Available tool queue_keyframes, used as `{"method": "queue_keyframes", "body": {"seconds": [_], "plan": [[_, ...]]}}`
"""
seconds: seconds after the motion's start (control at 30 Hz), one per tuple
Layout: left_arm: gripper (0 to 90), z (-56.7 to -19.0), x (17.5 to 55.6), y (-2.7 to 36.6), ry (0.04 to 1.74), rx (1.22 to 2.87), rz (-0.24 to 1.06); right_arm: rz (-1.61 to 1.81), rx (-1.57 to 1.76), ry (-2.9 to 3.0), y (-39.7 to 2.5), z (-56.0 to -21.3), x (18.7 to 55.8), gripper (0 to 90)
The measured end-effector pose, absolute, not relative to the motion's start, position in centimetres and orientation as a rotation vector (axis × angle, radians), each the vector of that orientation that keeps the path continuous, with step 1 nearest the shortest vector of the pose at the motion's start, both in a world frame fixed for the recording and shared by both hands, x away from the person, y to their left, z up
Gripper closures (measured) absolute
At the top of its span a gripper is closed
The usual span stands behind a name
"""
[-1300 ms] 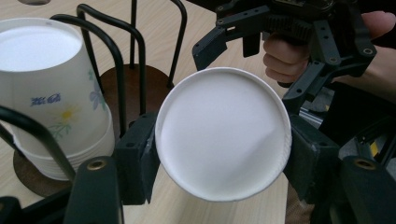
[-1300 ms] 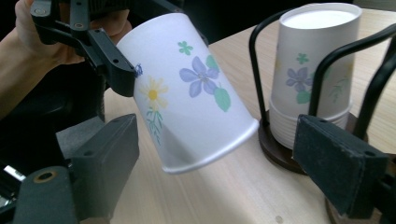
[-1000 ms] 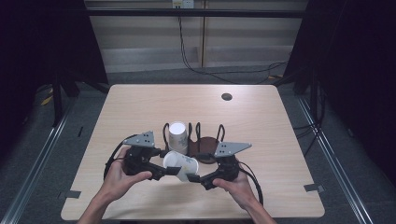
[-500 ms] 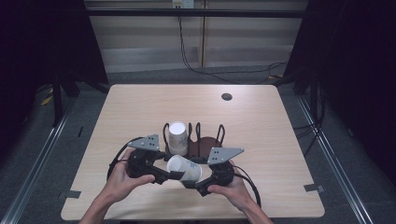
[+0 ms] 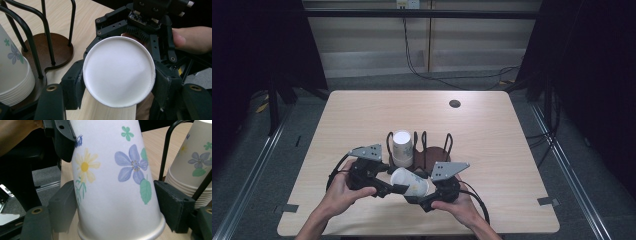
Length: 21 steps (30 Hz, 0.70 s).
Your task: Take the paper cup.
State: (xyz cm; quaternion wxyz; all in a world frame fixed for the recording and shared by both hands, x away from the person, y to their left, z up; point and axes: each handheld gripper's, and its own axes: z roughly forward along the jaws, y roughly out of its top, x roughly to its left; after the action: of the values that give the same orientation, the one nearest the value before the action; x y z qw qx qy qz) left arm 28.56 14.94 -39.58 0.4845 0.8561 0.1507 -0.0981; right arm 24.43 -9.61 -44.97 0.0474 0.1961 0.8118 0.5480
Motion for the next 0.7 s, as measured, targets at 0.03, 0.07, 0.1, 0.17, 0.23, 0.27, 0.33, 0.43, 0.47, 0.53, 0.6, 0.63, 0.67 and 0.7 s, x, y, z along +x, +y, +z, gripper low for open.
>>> {"method": "queue_keyframes", "body": {"seconds": [0.03, 0.07, 0.1, 0.17, 0.23, 0.27, 0.33, 0.43, 0.47, 0.53, 0.6, 0.63, 0.67, 0.7], "plan": [[35.3, -39.60, 28.56, 14.95, 0.369, 2.084, -0.242, 1.672, 0.604, 2.479, -9.63, -44.95, 24.38, 23.4], [35.0, -39.61, 28.56, 14.95, 0.369, 2.083, -0.240, 1.672, 0.603, 2.479, -9.65, -44.95, 24.39, 23.6], [35.0, -39.63, 28.55, 14.94, 0.371, 2.080, -0.235, 1.672, 0.603, 2.479, -9.65, -44.95, 24.39, 23.6], [34.6, -39.68, 28.57, 14.92, 0.363, 2.076, -0.235, 1.675, 0.613, 2.483, -9.81, -44.97, 24.44, 23.9], [29.1, -39.72, 28.58, 14.91, 0.363, 2.070, -0.243, 1.678, 0.610, 2.486, -9.89, -44.96, 24.44, 27.8], [27.8, -39.79, 28.60, 14.83, 0.362, 2.080, -0.245, 1.677, 0.613, 2.483, -9.90, -44.94, 24.41, 27.9], [27.4, -39.81, 28.49, 14.75, 0.363, 2.084, -0.241, 1.673, 0.619, 2.483, -9.96, -44.94, 24.46, 27.8], [26.7, -39.77, 28.47, 14.67, 0.360, 2.087, -0.238, 1.669, 0.617, 2.488, -9.97, -44.95, 24.48, 28.0], [26.7, -39.70, 28.54, 14.74, 0.366, 2.082, -0.237, 1.671, 0.618, 2.487, -9.98, -44.94, 24.49, 28.1], [17.6, -39.63, 28.56, 14.82, 0.376, 2.079, -0.237, 1.669, 0.631, 2.485, -10.07, -44.91, 24.53, 28.4], [17.4, -39.50, 28.56, 15.02, 0.382, 2.073, -0.228, 1.670, 0.645, 2.481, -10.28, -44.90, 24.67, 28.6], [17.0, -39.46, 28.60, 15.09, 0.381, 2.070, -0.221, 1.669, 0.649, 2.482, -10.33, -44.90, 24.69, 28.6], [16.5, -39.46, 28.60, 15.09, 0.381, 2.070, -0.221, 1.668, 0.655, 2.481, -10.41, -44.89, 24.72, 28.7], [16.2, -39.42, 28.63, 15.18, 0.381, 2.072, -0.218, 1.667, 0.661, 2.480, -10.51, -44.86, 24.75, 28.7]]}}
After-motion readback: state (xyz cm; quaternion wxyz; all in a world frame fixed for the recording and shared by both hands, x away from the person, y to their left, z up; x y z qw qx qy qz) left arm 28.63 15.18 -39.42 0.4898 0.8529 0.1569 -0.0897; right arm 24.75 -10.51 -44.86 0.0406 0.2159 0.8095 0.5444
